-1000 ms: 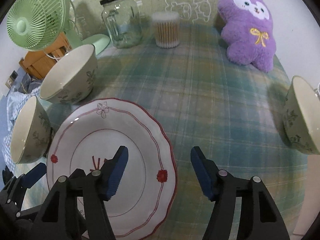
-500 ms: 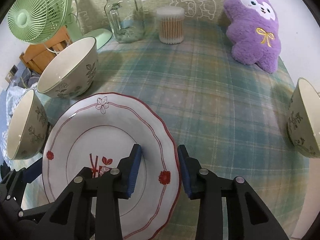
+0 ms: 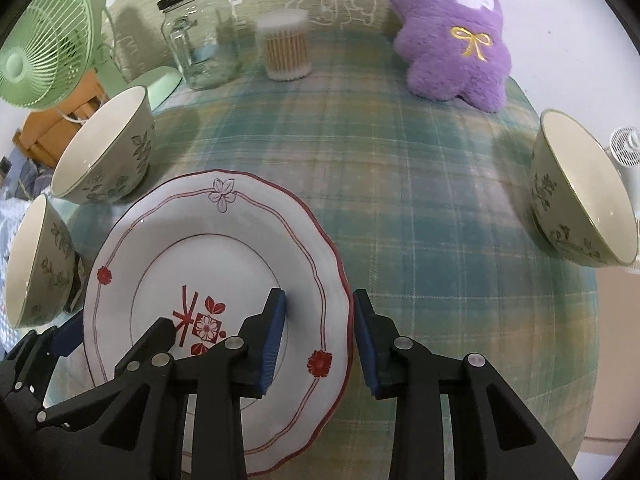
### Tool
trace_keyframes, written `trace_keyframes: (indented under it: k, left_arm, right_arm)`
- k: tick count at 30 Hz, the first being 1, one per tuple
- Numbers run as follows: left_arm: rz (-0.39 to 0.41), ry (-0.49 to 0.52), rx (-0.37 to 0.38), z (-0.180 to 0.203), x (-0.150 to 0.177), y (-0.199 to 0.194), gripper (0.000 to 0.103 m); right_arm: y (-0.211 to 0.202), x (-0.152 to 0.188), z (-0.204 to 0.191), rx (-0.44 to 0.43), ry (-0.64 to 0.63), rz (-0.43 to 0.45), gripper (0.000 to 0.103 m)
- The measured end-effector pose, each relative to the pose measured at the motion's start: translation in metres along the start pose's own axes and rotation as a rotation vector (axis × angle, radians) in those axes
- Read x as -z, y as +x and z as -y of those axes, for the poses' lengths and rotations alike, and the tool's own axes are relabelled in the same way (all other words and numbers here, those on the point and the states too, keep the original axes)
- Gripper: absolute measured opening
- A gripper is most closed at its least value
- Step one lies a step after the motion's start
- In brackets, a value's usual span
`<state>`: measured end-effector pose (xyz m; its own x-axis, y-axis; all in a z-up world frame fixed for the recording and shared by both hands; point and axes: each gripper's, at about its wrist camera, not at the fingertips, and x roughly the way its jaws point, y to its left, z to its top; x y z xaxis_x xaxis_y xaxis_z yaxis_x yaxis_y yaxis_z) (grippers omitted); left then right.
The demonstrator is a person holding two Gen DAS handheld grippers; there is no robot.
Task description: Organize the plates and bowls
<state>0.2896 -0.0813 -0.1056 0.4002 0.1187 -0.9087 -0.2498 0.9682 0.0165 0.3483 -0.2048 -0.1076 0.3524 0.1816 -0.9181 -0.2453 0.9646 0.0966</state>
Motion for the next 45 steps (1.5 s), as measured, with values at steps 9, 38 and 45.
trace_keyframes:
  k: [9,38,45]
  left_arm:
    - [0.002,-0.076,0.042,-0.018,-0.013,0.007,0.053]
    - [0.087,0.047,0.015,-0.002,0.003,-0.036,0.053]
    - [0.112,0.059,0.028,-0.005,0.015,-0.067,0.053]
  right_arm:
    - [0.003,-0.003,-0.003,0.012,-0.005,0.001,0.036]
    - [-0.039,0.007,0.001,0.028,0.043,0.034,0.041]
    - [-0.071,0.024,0.002,0.034,0.056,0.063,0.041]
